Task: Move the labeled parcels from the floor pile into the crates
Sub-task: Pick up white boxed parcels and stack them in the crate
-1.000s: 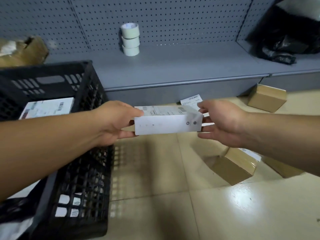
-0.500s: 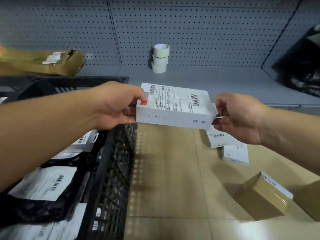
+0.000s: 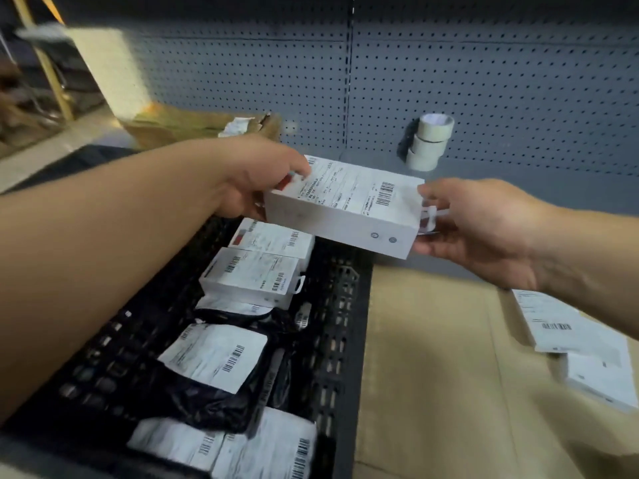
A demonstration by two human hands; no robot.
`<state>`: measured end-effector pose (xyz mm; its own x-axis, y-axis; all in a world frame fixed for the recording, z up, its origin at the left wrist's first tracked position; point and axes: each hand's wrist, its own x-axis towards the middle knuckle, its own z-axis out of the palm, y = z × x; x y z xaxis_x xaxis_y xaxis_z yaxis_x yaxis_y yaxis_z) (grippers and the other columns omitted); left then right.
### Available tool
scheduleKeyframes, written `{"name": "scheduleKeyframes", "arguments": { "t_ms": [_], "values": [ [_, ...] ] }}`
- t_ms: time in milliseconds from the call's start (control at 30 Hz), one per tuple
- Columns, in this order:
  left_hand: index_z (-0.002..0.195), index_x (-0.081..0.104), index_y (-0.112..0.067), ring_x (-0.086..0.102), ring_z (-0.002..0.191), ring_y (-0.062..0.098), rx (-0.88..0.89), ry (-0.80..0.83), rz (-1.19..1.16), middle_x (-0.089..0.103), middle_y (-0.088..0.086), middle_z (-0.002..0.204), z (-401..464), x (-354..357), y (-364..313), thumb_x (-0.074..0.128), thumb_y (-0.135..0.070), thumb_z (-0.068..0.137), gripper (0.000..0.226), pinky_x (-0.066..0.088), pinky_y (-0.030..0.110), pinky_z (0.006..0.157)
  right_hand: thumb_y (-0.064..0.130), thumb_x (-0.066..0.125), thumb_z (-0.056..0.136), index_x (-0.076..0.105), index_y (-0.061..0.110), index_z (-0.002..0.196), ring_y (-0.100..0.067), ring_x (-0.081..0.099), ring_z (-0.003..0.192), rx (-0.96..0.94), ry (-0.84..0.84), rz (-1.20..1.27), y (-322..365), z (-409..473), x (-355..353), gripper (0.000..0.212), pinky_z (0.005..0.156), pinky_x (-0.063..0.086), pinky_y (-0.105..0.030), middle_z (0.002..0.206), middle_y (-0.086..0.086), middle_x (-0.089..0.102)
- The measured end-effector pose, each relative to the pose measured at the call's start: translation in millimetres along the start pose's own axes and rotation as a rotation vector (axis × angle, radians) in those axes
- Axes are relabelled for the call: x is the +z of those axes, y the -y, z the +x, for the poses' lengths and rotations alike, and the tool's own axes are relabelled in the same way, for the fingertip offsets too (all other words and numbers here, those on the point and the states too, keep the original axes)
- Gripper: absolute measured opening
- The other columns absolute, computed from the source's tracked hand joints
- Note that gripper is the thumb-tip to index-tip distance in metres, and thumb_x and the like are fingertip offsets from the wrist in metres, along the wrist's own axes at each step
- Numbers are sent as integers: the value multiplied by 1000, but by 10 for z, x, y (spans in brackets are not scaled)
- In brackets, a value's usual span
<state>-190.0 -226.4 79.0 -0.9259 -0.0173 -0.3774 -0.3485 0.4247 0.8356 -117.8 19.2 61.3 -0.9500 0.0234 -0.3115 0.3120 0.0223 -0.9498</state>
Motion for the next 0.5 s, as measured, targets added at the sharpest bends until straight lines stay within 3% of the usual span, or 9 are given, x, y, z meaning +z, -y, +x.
{"name": "scheduleKeyframes", "arguments": {
  "t_ms": [67, 133, 267, 400, 433, 500],
  "values": [
    [100, 72, -17, 70, 56, 15, -42, 2, 72, 75, 1, 72, 23, -196, 116, 69, -26, 92, 12, 61, 36, 55, 22, 57, 100, 67, 11, 112, -20, 69, 71, 34, 35, -30, -15, 51, 254, 19, 79, 63, -38, 89, -5, 74],
    [98, 71, -17, 69, 52, 17, -89, -5, 145, 73, 0, 65, 34, -357, 250, 72, -28, 91, 13, 62, 38, 55, 21, 57, 100, 66, 11, 113, -19, 69, 68, 74, 76, -82, -46, 101, 487, 19, 75, 63, -35, 92, -6, 72],
    [100, 74, -16, 71, 61, 21, -180, 21, 223, 76, 8, 99, 108, -584, 558, 75, -26, 89, 15, 61, 37, 60, 16, 55, 101, 65, 12, 108, -13, 74, 68, 185, 141, -101, -183, 187, 923, 14, 73, 64, -33, 89, -2, 79],
    [105, 72, -10, 73, 89, 30, -236, 39, 333, 76, 15, 106, 169, -729, 809, 79, -29, 84, 29, 59, 46, 89, 10, 53, 101, 66, 7, 109, -16, 78, 79, 274, 195, -112, -390, 267, 1250, 15, 70, 65, -35, 91, -2, 80],
    [105, 70, -9, 71, 94, 30, -243, 37, 395, 73, 14, 107, 183, -759, 874, 81, -32, 82, 34, 58, 44, 91, 10, 54, 100, 66, 7, 109, -15, 78, 78, 288, 198, -143, -454, 287, 1319, 15, 66, 65, -33, 92, -1, 80],
    [96, 63, -14, 64, 87, 23, -248, 50, 531, 66, 7, 103, 203, -789, 1015, 81, -36, 82, 31, 56, 35, 79, 11, 54, 99, 65, 9, 110, -11, 77, 72, 301, 194, -258, -583, 330, 1453, 16, 63, 63, -29, 98, 2, 80]
  ]
}}
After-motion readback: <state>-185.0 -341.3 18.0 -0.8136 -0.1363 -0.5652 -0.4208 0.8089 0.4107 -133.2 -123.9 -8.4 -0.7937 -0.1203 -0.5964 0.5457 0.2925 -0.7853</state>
